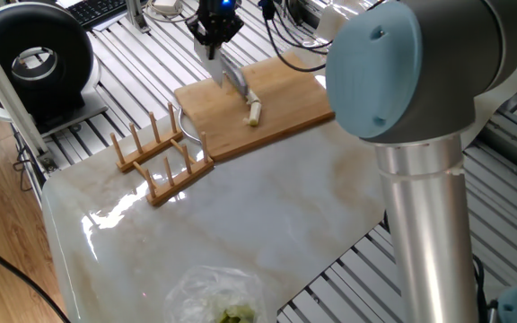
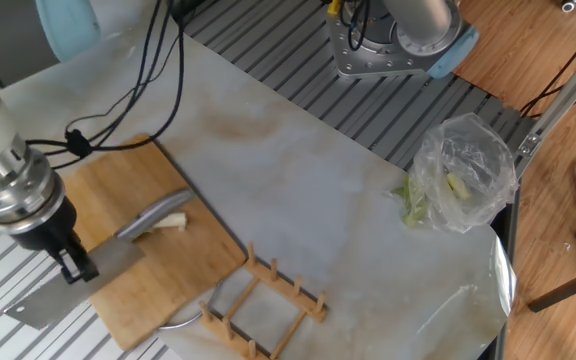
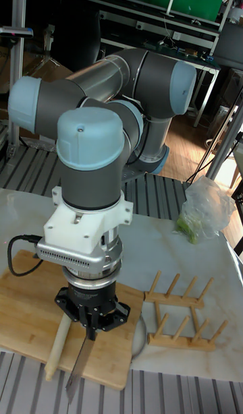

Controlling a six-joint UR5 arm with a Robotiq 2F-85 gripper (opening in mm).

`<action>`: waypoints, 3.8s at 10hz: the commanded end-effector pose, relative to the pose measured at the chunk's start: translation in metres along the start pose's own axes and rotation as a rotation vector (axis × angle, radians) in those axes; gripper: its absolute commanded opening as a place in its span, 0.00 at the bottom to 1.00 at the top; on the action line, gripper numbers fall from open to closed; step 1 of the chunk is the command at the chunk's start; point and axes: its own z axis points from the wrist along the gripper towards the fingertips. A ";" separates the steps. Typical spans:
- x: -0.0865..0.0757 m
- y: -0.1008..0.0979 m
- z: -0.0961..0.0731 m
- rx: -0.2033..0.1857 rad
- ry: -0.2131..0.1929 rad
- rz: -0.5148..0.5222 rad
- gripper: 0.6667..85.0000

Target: Chop the scallions

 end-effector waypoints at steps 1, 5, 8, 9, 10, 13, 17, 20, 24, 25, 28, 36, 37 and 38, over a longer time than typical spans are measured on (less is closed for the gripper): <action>0.002 -0.016 0.009 0.058 0.021 0.018 0.01; 0.015 0.008 0.014 -0.040 0.084 0.014 0.00; 0.025 0.017 0.013 -0.114 0.129 0.006 0.01; 0.019 0.011 0.012 -0.095 0.117 0.017 0.01; 0.010 0.009 0.010 -0.095 0.096 0.031 0.01; -0.001 -0.018 0.002 -0.044 0.097 0.071 0.01; 0.000 -0.036 0.009 -0.021 0.089 0.067 0.01; -0.008 -0.050 0.017 0.016 0.043 0.029 0.01; 0.003 -0.056 0.016 0.045 0.083 0.175 0.01; -0.001 -0.054 0.017 0.037 0.072 0.184 0.01; 0.000 -0.069 0.019 0.089 0.060 0.200 0.01; -0.001 -0.084 0.008 0.166 0.027 0.200 0.01; 0.001 -0.082 0.006 0.161 0.033 0.200 0.01; 0.002 -0.083 0.004 0.168 0.033 0.201 0.01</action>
